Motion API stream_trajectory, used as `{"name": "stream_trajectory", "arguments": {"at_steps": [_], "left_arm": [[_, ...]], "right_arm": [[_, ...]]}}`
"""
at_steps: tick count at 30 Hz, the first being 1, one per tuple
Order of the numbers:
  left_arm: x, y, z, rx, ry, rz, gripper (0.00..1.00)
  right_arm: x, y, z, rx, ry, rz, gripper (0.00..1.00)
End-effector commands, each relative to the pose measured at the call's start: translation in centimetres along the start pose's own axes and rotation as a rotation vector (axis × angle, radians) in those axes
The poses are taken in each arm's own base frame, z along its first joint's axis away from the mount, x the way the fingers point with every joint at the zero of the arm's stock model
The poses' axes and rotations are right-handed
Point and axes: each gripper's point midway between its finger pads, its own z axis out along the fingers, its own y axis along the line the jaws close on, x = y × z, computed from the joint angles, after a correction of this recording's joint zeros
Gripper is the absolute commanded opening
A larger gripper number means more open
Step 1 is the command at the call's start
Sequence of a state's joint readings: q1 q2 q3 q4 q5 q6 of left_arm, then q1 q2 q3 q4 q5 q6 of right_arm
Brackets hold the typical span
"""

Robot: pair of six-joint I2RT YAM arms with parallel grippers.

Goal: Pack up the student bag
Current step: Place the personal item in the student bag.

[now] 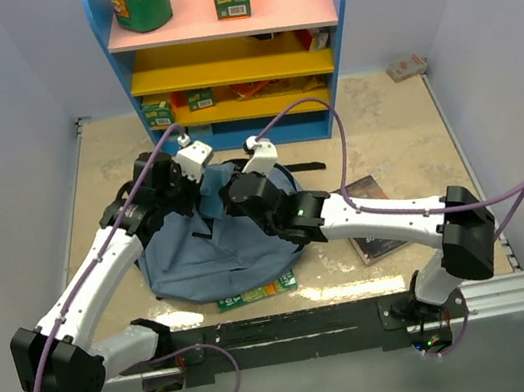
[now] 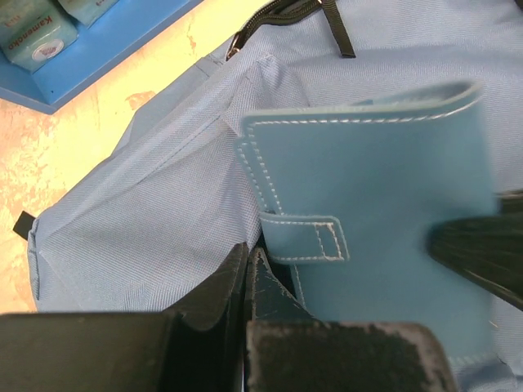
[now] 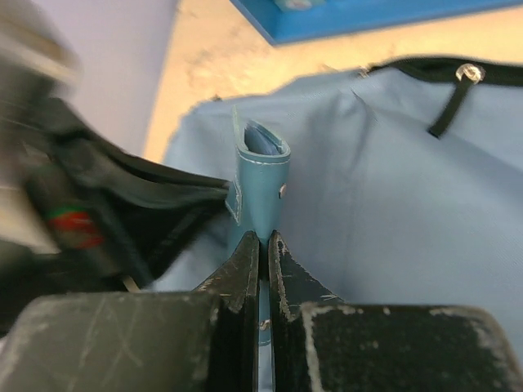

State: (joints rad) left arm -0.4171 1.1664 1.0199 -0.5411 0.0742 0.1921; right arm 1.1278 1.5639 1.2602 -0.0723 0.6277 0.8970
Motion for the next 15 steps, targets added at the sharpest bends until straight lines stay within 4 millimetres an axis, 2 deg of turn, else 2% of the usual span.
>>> {"name": "stream_trajectory", "arguments": {"at_steps": [1,5,10,15], "left_arm": [[-4.2,0.3,-2.1,-0.003,-0.138,-0.014,0.0],[-4.0,0.2,-1.9,-0.001,-0.132,-0.011,0.0],[-4.4,0.2,-2.1,0.002,-0.14,-0.016,0.0],[-4.6,0.0,-2.1,0.015,-0.143,-0.025,0.0]], "right_arm": [[0.9,-1.7,-0.1,0.067,0.002,-0.027,0.0],[1.2,-4.2,-0.7,0.129,-0.011,-0.069,0.0],[2.4,-5.4,-1.2,0.163,0.01,-0.136,0.0],[3.5,-4.5,-1.1,0.144,0.047,-0.157,0.0]]}}
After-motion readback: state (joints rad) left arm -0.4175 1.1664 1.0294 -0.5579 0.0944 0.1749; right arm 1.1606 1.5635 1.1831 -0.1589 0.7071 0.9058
